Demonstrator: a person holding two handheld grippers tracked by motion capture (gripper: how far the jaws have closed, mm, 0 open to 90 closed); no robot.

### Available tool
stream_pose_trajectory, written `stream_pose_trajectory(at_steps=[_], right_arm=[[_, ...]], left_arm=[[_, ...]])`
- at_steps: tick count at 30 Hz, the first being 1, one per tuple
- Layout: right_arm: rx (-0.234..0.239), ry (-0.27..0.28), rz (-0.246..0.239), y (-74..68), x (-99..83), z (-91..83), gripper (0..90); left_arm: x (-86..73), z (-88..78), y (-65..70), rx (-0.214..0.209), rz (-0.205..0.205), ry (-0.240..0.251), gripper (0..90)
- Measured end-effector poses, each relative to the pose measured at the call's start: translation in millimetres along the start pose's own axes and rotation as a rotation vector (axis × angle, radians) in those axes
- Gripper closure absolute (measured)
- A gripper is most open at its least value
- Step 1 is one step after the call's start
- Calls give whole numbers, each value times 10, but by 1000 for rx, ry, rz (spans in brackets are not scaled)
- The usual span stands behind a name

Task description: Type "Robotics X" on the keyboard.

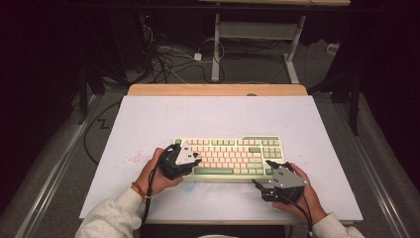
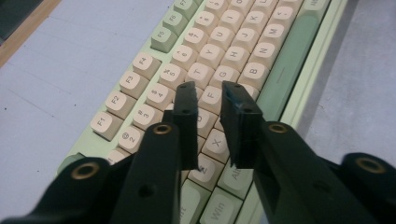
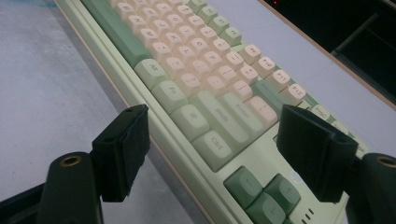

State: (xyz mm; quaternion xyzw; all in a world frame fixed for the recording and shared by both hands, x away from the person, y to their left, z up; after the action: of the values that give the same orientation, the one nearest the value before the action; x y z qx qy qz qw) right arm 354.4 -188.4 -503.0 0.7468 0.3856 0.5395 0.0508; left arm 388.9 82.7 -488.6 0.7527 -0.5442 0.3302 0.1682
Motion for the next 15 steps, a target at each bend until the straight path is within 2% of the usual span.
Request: stream_pose_trajectory(at_steps=[2,5,7,11,15], right_arm=[[-1,-1,-1,-1,0,2,259],[-2,-4,2,5,-3,6,259],[-5,-3,0,10,-4,5,259],[-9,0,14,25,0,-2,259],[7,-6,30,21,-3,0,259]], left_arm=[[-28,-33,4,9,8,4,626],[-79,-103,3,46,9,27,487],[-117,-151,-3,71,11,35,426],[-210,-247,-1,92,-17,74,331],[-308,-312,25,116,-35,117,258]])
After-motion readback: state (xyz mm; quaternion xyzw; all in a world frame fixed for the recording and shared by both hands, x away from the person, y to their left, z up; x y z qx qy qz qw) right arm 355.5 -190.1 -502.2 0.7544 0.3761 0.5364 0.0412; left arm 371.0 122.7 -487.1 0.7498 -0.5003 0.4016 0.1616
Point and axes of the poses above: each handheld gripper's, and its own axes: z roughly forward along the jaws, x roughly out of its top, y roughly to its right, the point moved 7 cm from there along z, roughly forward along the jaws, and after that the axes turned 13 degrees about -x, right-handed, at the moved point
